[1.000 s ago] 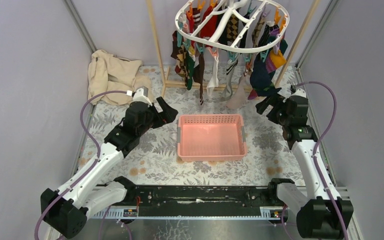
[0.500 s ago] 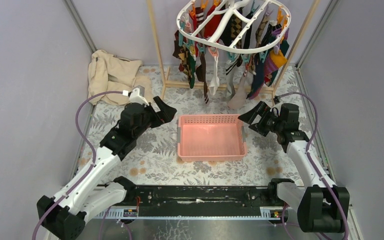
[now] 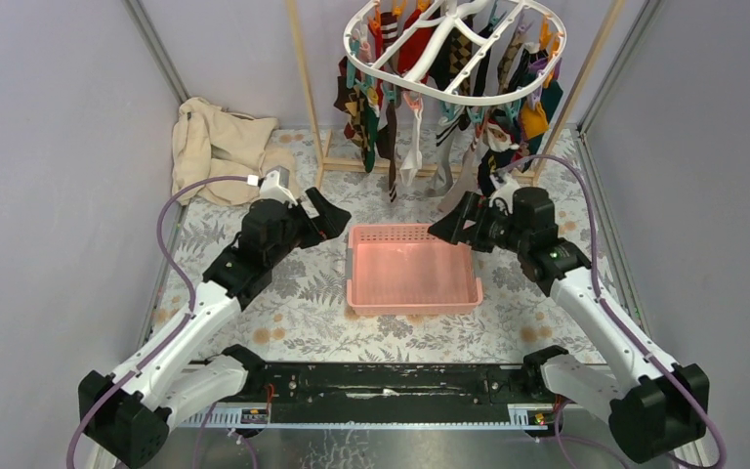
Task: Remove the socks clipped to the hanger
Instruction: Remove the sock from the hanger.
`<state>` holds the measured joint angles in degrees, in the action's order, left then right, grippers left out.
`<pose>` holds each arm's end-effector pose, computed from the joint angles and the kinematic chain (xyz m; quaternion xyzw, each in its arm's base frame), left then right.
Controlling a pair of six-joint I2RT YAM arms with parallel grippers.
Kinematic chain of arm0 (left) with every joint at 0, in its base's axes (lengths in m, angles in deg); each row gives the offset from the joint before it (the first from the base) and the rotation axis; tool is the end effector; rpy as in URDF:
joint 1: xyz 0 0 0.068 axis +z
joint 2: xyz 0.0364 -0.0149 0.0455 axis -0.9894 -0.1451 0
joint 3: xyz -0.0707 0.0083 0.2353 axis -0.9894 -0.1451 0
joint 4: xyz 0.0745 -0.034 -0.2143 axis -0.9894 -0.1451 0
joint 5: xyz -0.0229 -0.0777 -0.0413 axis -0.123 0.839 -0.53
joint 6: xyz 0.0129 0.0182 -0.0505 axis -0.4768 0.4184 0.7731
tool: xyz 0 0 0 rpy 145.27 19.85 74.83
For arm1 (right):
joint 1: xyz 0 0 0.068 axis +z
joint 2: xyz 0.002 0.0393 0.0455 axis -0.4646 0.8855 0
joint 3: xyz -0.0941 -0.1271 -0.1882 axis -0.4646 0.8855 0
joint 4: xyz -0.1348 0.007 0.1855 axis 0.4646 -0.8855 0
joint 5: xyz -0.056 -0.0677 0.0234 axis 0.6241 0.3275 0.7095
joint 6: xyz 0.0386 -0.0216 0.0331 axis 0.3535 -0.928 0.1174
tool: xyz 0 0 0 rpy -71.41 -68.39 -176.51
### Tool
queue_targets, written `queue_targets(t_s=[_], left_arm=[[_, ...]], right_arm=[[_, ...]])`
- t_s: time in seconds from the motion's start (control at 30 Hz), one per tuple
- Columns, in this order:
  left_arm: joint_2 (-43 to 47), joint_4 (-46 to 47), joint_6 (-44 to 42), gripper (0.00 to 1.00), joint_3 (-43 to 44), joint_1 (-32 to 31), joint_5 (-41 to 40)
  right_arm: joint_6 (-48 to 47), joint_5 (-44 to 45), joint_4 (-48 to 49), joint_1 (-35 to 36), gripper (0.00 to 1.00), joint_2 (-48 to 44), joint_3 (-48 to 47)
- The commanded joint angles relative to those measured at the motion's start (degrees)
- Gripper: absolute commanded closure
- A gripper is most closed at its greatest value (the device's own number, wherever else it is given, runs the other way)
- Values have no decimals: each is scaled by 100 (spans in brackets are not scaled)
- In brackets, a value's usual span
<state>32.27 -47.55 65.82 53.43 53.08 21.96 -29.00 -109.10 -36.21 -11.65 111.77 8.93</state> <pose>0.1770 -0.0948 0.2930 -0.1037 0.8117 -0.3164 0.4799 0.2029 0.0770 0.2811 0.0020 0.8138 0.4227 0.3987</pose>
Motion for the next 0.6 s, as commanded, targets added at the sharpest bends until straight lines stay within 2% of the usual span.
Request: queue_targets(t_s=[0.0,0.13,0.2,0.3,0.57], left_arm=[[-144,382,-115,1,-71,-16,204],[-120,305,-243,1,-69,-16,204],[-109,324,-266,1,-71,-16,200],[-195,289,-266,1,-13,-16,148],[-698,468,-242,1,179,-25,332]], right_arm=[[-572,1465,-484,826,0,-191,-433],[-846,2460,-784,1173,1,-183,-630],[-953,2768,-756,1236,4,-141,-675],[-1087,3117,-693,1285,15,8,-846],[-1442,4077,-168,1700,31,243,-1060]])
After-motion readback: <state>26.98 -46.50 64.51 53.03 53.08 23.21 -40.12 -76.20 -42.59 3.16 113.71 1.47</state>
